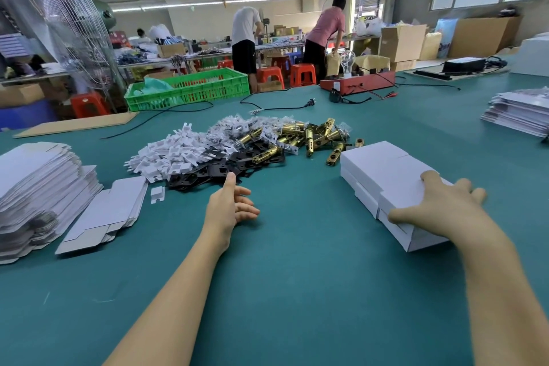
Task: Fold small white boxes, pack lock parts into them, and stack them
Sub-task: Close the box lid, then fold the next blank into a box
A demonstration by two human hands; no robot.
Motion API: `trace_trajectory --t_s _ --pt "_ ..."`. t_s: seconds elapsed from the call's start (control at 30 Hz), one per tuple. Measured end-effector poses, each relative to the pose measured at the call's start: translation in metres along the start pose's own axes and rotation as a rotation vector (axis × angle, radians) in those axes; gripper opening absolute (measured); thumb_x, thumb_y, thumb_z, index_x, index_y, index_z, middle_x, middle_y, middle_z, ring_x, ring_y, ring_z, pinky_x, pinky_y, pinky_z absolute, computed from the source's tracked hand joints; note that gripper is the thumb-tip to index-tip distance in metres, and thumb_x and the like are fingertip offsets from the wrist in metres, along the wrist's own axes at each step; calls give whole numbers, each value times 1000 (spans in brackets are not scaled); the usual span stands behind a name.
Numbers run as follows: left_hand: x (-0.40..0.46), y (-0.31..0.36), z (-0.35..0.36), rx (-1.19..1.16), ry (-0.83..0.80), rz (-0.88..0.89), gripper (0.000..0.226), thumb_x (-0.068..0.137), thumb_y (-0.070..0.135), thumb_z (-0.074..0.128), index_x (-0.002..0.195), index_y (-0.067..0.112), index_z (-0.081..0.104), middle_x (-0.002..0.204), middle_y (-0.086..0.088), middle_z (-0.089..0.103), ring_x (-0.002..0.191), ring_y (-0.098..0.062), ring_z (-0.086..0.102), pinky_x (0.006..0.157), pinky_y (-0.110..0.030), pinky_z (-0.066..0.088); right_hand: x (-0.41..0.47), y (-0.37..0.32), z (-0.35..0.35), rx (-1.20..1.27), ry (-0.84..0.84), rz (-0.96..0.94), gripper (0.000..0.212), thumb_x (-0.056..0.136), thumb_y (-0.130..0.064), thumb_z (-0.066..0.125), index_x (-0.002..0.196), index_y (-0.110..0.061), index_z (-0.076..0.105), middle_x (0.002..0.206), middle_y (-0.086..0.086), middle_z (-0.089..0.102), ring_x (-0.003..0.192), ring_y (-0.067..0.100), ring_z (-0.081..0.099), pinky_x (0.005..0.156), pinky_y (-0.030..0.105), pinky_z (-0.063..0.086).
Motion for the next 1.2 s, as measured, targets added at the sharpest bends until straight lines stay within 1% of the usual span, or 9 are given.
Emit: trace_trajectory --t_s 0.2,0.33,0.43,0.5,0.6,0.7,0.83,1.1,1.2 --pt "0 0 1 -10 2 11 53 101 47 44 88 -1 61 56 -9 60 45 -19 63 43 -23 50 1 -1 5 5 22 1 82 69 -53 70 134 -21 32 120 17 31 124 36 22 96 45 37" --pt "-1 0 1 6 -5 22 50 101 44 46 87 -1 61 54 -7 60 46 -18 63 44 -24 51 -7 -24 8 -233 114 -82 83 77 -65 61 139 -22 27 152 26 10 141 47 -5 111 62 8" --pt "-2 1 1 13 -6 18 48 102 42 46 86 -1 61 54 -7 61 46 -18 63 45 -23 51 -29 -80 20 -161 201 -453 59 86 -52 56 131 -17 40 135 18 35 131 34 13 109 45 23" --pt "-3 1 1 30 -2 24 45 102 39 47 86 -1 61 57 -9 60 47 -18 63 46 -23 52 -47 -121 41 22 34 -714 38 88 -25 51 126 -19 49 124 10 44 120 30 36 94 38 40" --pt "-5 2 2 47 5 39 40 103 33 48 85 0 60 59 -10 59 47 -17 63 46 -23 51 -50 -163 74 86 -174 -879 43 81 1 41 107 -21 67 104 1 54 104 24 52 82 33 47" --pt "-9 5 2 70 9 55 38 103 31 48 84 0 60 60 -11 60 47 -16 63 47 -22 52 -31 -183 94 440 -190 -749 43 74 11 37 82 -13 73 79 -4 59 80 15 56 70 24 45" --pt "-11 6 2 87 9 53 36 103 29 49 84 1 60 57 -7 60 47 -16 63 47 -22 52 -3 -169 118 1163 -205 -211 37 64 14 29 51 -10 54 48 0 57 51 15 49 48 21 39" --pt "-12 3 1 136 -21 119 21 101 14 49 85 8 63 72 -8 59 53 -14 64 51 -24 52 -14 -184 123 756 -154 -593 29 64 12 37 49 -12 39 47 -2 34 52 15 29 50 26 22" --pt "-13 11 -14 193 145 224 20 99 10 50 87 21 62 80 -4 62 57 -11 66 51 -25 53 -12 -189 127 657 -160 -646 31 66 12 37 49 -14 37 50 0 36 55 18 31 55 29 26"
Point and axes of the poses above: each hand's wrist, its own x-axis towards the middle knuckle, its own z-axis out of the palm, y = z × x, the point moved 6 cm from there along x, towards the middle knuckle
